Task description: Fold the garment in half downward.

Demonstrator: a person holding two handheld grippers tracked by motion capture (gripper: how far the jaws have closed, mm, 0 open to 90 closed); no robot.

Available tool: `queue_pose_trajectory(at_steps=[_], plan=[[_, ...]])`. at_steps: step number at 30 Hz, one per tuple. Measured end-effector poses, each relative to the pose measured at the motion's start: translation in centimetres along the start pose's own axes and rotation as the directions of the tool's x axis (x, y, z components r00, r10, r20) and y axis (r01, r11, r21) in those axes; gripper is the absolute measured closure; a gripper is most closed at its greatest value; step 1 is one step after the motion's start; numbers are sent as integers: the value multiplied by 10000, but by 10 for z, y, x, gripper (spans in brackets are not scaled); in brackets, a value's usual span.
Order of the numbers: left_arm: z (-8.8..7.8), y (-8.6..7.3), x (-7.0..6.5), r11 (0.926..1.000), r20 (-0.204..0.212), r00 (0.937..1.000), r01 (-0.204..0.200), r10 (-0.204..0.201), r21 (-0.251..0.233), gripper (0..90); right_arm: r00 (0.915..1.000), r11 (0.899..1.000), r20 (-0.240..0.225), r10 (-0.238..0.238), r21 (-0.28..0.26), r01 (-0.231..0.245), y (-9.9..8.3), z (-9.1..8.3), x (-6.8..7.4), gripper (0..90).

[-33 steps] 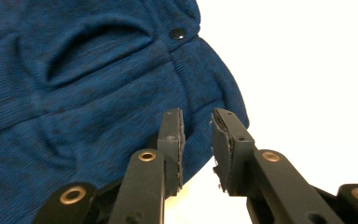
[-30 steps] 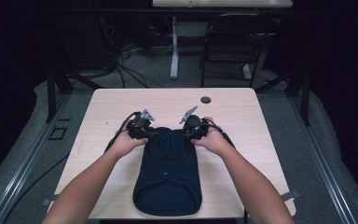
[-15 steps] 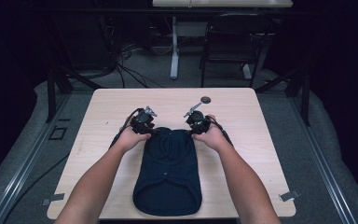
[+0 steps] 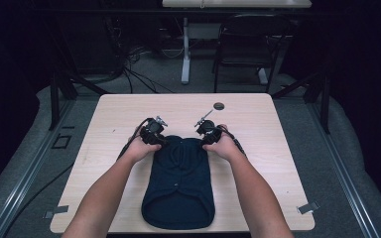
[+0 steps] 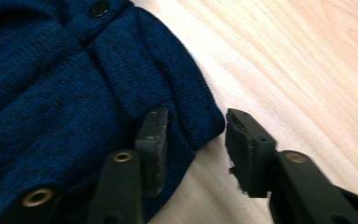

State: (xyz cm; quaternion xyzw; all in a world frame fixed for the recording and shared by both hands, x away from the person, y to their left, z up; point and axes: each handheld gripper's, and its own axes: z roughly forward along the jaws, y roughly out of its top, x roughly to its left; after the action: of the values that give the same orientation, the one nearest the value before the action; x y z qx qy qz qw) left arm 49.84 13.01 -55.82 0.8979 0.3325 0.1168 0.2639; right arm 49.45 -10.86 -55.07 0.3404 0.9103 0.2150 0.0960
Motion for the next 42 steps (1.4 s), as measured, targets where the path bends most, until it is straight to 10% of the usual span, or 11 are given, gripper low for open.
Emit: queue_pose_trajectory(at_steps=[13, 21, 26, 42], plan=[[-4, 0, -3, 9969, 0, 9970, -780, 780, 36, 761, 9944, 9949, 323, -1005, 71, 1003, 2, -2, 10, 775], [-9, 0, -8, 9879, -237, 9876, -1549, 1550, 84, 782, 9754, 9778, 697, -2090, -18, 2097, 0, -7, 16, 790], [-15, -1, -13, 9770, -471, 9758, -2129, 2133, 134, 785, 9488, 9552, 1142, -2946, 77, 2957, -2, -11, 25, 792], [-45, -2, -17, 9653, -911, 9637, -2563, 2511, -497, 787, 9262, 9298, 1497, -3460, -773, 3598, -2, -36, 31, 795]])
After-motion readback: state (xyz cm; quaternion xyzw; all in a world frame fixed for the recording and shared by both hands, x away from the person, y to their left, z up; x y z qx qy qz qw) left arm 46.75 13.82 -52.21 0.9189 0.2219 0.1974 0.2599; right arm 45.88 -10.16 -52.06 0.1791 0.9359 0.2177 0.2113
